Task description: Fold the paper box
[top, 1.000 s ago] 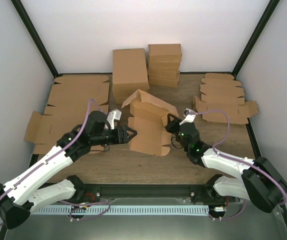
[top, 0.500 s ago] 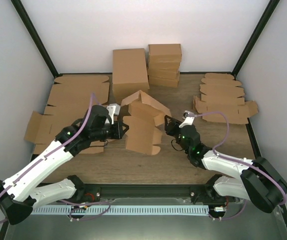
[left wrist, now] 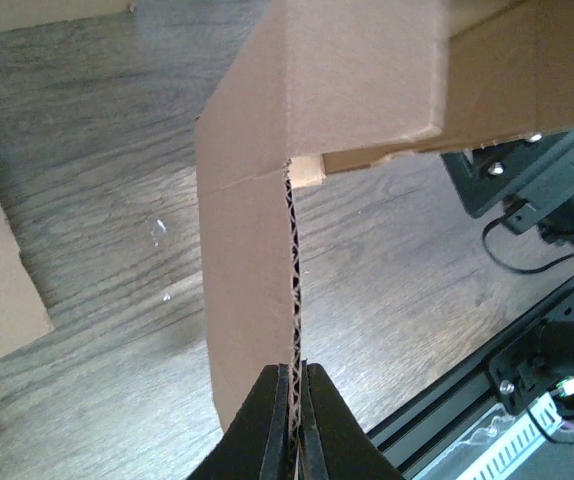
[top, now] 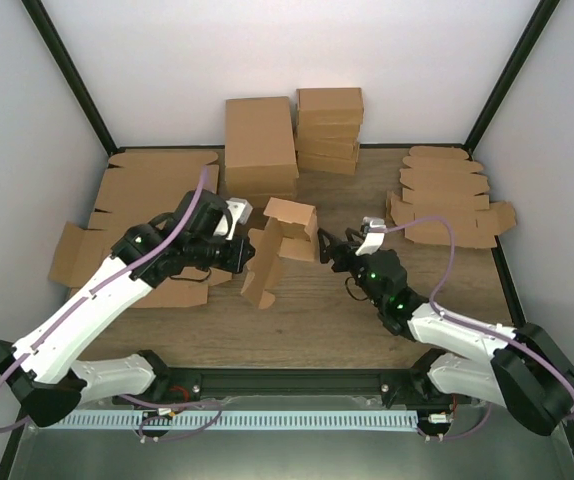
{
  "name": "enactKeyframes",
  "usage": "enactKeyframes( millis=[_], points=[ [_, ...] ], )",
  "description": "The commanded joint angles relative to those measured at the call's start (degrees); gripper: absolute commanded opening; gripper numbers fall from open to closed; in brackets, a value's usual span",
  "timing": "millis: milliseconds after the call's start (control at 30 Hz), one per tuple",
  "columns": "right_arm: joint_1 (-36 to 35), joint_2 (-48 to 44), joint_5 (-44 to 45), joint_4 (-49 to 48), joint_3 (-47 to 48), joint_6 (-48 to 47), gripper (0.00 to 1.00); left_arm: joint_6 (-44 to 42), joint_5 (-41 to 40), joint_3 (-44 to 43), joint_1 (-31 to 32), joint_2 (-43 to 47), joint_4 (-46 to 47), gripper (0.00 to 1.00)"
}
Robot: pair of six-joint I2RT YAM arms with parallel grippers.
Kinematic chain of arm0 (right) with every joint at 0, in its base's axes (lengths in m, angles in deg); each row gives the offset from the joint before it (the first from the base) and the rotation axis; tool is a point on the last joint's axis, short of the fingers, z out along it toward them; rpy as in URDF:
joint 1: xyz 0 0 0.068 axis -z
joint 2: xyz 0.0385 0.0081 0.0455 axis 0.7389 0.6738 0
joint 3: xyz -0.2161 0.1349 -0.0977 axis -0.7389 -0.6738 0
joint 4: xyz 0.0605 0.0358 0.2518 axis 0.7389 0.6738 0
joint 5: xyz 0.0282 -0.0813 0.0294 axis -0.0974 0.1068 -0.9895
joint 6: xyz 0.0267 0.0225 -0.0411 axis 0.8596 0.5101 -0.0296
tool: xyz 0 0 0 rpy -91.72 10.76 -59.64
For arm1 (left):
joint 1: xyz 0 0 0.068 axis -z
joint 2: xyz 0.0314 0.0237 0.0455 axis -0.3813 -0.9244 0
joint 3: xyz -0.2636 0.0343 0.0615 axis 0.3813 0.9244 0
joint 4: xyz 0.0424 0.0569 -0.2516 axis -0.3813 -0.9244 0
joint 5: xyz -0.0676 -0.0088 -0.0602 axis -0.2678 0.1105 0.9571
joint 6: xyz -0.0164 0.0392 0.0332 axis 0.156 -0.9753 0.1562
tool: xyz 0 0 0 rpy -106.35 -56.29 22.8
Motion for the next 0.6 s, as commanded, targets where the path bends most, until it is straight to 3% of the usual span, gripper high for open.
enactKeyframes(
  millis=[0,100,233,400,567],
  points=[
    [-0.3,-3.9,1.6,0.8,3.1,-10.4,0.99,-3.4,0.2,-1.7,0.0,-0.7,-3.5,0.04],
    [-0.3,-5.8,2.9,3.4,5.1,-13.7,1.0,-3.9,0.9,-1.2,0.0,-1.2,-3.1,0.04],
    [0.0,-5.3,6.8,11.9,9.6,-11.4,1.0,-4.2,1.1,-0.5,-0.1,-1.5,-2.2,0.04],
    [-0.3,-4.6,-6.4,3.1,10.1,-17.9,1.0,-4.0,-1.2,0.1,-1.0,-2.1,-2.3,0.04],
    [-1.4,-1.0,-11.9,-7.3,9.9,-21.8,1.0,-4.8,-0.6,1.2,-3.3,-2.6,-1.3,0.04]
  ],
)
